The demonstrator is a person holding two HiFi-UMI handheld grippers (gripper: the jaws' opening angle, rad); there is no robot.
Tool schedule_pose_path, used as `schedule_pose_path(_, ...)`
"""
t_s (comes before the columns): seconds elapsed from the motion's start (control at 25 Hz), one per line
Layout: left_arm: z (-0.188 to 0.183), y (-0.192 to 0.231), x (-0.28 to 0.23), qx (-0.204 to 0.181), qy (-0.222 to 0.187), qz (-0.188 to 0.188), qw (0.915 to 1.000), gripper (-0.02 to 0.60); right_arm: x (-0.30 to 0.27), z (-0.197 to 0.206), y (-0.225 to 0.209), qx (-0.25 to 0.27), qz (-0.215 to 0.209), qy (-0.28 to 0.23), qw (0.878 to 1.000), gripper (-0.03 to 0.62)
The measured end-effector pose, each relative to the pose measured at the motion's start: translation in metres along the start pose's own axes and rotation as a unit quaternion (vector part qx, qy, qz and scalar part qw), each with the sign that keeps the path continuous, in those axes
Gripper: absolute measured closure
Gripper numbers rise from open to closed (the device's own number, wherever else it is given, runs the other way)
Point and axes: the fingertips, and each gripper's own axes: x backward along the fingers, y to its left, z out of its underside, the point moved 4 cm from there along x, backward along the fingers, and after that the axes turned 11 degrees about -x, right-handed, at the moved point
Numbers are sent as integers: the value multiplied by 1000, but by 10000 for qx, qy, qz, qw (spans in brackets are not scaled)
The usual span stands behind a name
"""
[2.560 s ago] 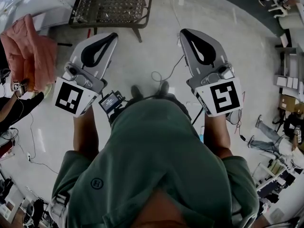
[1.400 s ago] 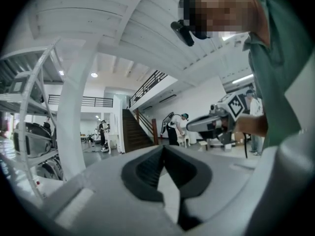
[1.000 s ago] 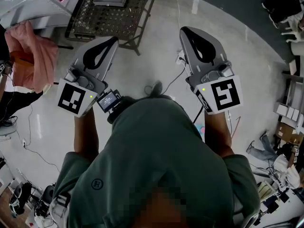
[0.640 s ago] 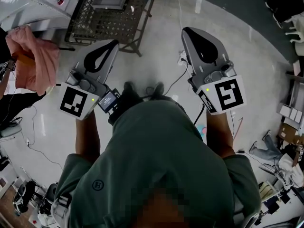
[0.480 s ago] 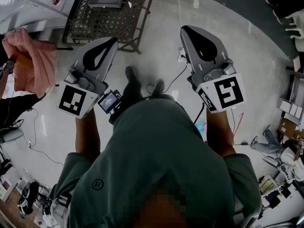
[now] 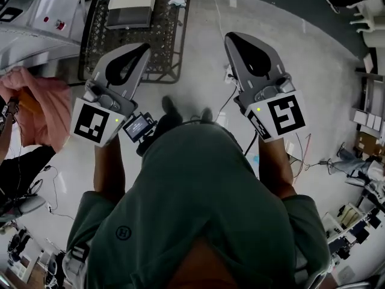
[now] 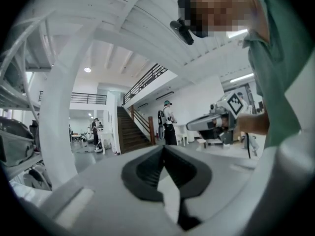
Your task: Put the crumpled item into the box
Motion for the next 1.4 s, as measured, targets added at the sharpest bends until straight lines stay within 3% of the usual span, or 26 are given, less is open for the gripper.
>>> schedule_pose_path(0.28,17,65,9,182,-339,-30,9993,578,-51,-9,11,25,259,-28,9997,588)
schedule_pose_path(0.64,29,98,8,230,-577,73,9980,578,-84,-16,12,104,343,29,9994,588)
schedule_pose_path(0.84,35,99,-15,207,-402,0,9990,578,-92,-14,-13,70,145,69,9998,588)
schedule_pose_path(1.4,18,96,-113,102,173,-714,9972,578,-111,-21,-126,-22,-804,114,9967,588)
